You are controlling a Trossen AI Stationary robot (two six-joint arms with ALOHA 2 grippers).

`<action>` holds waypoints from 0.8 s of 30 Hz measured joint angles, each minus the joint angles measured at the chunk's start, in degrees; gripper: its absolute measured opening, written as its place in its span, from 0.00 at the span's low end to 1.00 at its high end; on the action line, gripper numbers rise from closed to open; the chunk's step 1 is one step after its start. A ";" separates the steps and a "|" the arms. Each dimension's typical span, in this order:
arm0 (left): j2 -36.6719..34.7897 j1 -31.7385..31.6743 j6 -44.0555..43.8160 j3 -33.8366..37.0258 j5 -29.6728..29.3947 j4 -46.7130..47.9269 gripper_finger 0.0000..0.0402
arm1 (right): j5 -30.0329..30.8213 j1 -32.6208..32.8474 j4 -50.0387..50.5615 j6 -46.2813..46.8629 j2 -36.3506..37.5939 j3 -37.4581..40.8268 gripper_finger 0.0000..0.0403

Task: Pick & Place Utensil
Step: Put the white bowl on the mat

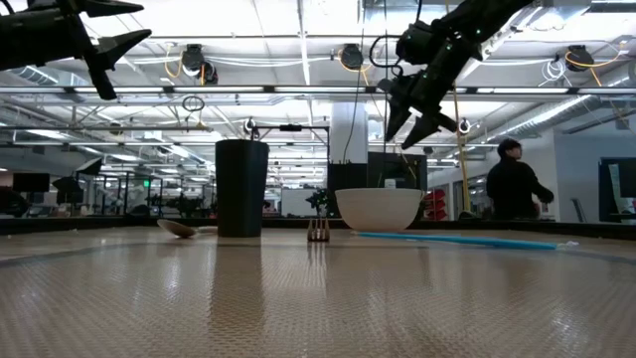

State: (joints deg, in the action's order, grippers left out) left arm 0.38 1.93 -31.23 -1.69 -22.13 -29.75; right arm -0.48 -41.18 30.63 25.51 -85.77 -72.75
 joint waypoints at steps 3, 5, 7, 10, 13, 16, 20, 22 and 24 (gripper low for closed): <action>0.00 0.00 0.01 0.00 -0.32 0.01 0.38 | 3.39 -0.60 2.12 4.42 -1.16 -0.05 0.53; 0.00 0.00 0.00 0.00 -0.44 0.04 0.38 | 3.39 -0.91 4.92 5.66 -2.28 0.03 0.53; 0.00 0.00 -0.04 0.00 -0.44 0.02 0.38 | 3.26 -0.88 6.81 5.50 -2.64 0.06 0.54; -0.01 0.00 -0.04 0.00 -0.70 0.01 0.38 | 3.29 -0.88 6.60 5.26 -3.59 -0.02 0.56; 0.00 0.00 -0.06 0.00 -1.53 0.01 0.38 | 2.86 -0.91 6.64 5.17 -5.19 0.30 0.58; -0.02 0.00 -0.43 0.00 -1.77 0.01 0.38 | 1.54 -0.90 6.30 4.92 -6.74 0.89 0.61; 0.00 0.00 -0.67 0.00 -1.09 0.01 0.38 | -2.08 -0.15 3.73 4.82 -7.95 2.11 0.62; 0.00 0.01 -0.67 0.00 -0.84 0.04 0.38 | -2.80 0.27 2.63 4.88 -8.07 2.74 0.62; 0.00 0.00 -0.85 0.00 -0.83 0.11 0.38 | -2.74 0.86 1.80 4.86 -8.08 3.78 0.62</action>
State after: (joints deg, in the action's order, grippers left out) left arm 0.38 1.93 -32.08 -1.69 -22.96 -29.64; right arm -3.21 -40.32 32.43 30.37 -93.86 -68.97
